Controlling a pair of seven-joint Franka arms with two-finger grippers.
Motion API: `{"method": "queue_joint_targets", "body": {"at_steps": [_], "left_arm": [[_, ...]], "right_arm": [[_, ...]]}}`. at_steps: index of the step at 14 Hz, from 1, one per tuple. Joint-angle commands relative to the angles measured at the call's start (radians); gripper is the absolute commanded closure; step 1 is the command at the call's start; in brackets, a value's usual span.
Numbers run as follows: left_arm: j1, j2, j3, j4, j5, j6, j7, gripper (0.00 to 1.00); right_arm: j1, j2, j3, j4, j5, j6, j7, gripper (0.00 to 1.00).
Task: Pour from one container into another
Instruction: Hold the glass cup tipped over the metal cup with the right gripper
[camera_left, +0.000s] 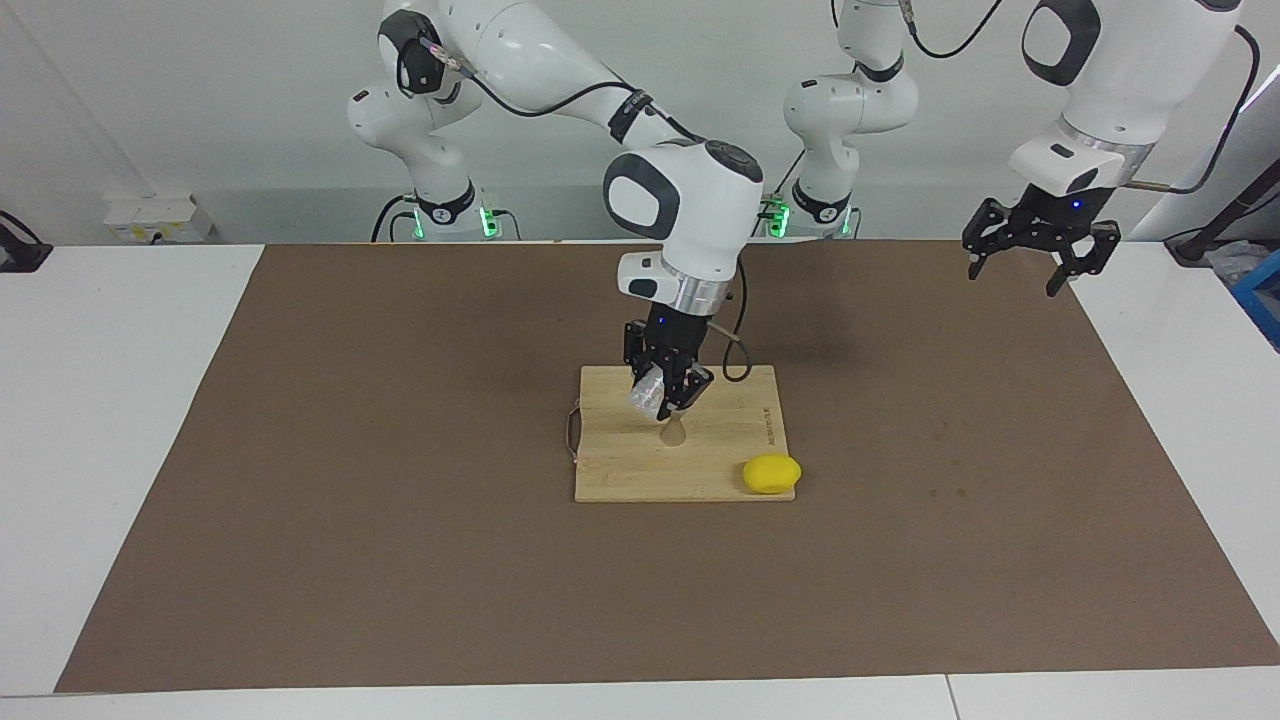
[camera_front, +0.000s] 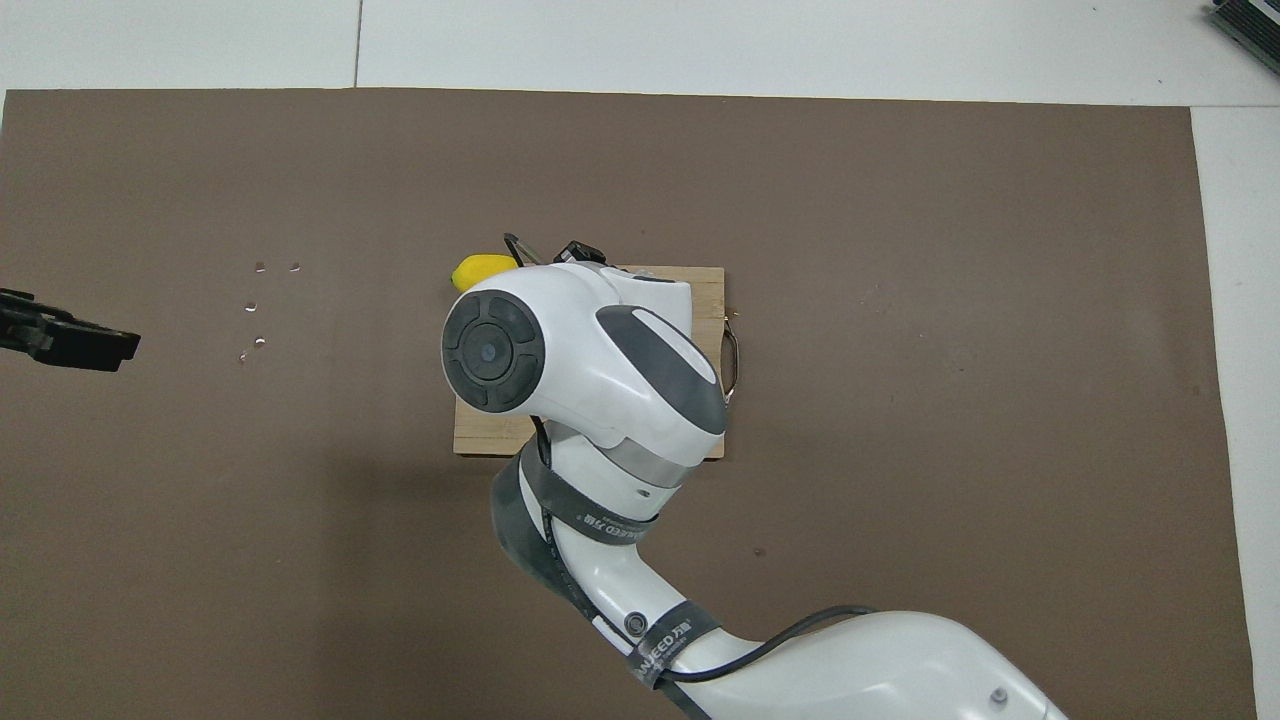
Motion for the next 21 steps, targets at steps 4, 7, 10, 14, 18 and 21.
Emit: {"method": "queue_joint_targets", "body": {"at_steps": [4,7,10,14,18,21], "left_arm": [[0.002,0.115,-0.009,0.150,0.006,-0.064,-0.072,0.00],[0.012,0.116,-0.009,0.147,0.005,-0.047,-0.098,0.00],[0.012,0.112,-0.009,0.132,0.005,-0.050,-0.130,0.00],[0.017,0.106,0.002,0.138,0.005,-0.072,-0.141,0.00],[0.005,0.106,0.002,0.138,0.006,-0.065,-0.183,0.00],[0.005,0.106,0.002,0.140,0.006,-0.065,-0.183,0.00]], "right_arm": [[-0.004,0.000,0.010,-0.007,-0.046,0.018,-0.054,1.00],[-0.004,-0.003,0.010,-0.013,-0.063,0.015,-0.062,1.00],[-0.004,-0.003,0.010,-0.013,-0.068,0.015,-0.062,1.00],[-0.005,-0.005,0.010,-0.014,-0.068,0.012,-0.082,1.00],[-0.005,-0.005,0.010,-0.014,-0.068,0.008,-0.082,1.00],[-0.010,-0.005,0.010,-0.014,-0.068,0.008,-0.082,1.00]]}}
